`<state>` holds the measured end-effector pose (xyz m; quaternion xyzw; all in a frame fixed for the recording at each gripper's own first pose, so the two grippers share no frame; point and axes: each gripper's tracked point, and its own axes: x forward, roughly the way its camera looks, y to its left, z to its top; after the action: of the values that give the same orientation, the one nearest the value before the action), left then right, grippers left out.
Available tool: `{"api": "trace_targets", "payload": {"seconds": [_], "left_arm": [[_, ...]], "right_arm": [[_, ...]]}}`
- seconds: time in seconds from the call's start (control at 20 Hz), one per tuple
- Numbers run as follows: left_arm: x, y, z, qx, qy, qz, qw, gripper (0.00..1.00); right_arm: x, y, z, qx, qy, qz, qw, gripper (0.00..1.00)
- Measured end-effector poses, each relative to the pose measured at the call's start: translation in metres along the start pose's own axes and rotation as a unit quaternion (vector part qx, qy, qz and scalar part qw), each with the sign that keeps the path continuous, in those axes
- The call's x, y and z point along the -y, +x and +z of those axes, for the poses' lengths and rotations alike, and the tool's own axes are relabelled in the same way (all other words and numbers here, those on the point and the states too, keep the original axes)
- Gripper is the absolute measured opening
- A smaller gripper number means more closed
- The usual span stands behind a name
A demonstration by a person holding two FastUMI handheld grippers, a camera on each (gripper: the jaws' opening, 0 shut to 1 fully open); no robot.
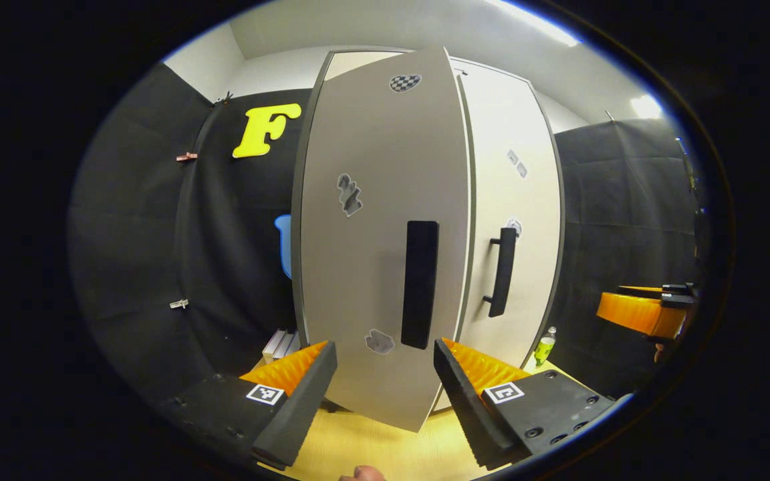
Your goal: Grab one shoe with the right hand and put it into the shoe cabinet, grab the other shoe with the left hand and put it into the shoe cabinet; then close the right door with the right hand and the left door with the left hand.
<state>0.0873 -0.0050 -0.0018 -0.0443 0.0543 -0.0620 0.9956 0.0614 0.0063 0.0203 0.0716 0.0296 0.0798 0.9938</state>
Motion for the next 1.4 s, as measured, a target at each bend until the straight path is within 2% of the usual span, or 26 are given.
{"api": "trace_targets", "payload": {"seconds": [0.4,0.65,1.0,1.4], "left_arm": [[0.012,-0.031,0.003,0.001,-0.002,-0.012,1.000,0.93],[0.010,-0.045,0.004,0.008,0.013,0.002,1.000,0.92],[0.000,-0.058,0.015,0.031,0.009,0.030,0.999,0.93],[0.002,-0.064,0.019,0.040,0.020,0.027,0.999,0.93]], "right_arm": [[-0.013,-0.010,0.001,0.012,-0.015,-0.019,1.000,0.98],[-0.018,-0.019,0.000,0.018,-0.020,-0.030,0.999,0.98],[-0.015,-0.029,-0.005,0.024,-0.046,-0.042,0.998,0.98],[-0.019,-0.030,-0.005,0.020,-0.043,-0.035,0.998,0.98]]}}
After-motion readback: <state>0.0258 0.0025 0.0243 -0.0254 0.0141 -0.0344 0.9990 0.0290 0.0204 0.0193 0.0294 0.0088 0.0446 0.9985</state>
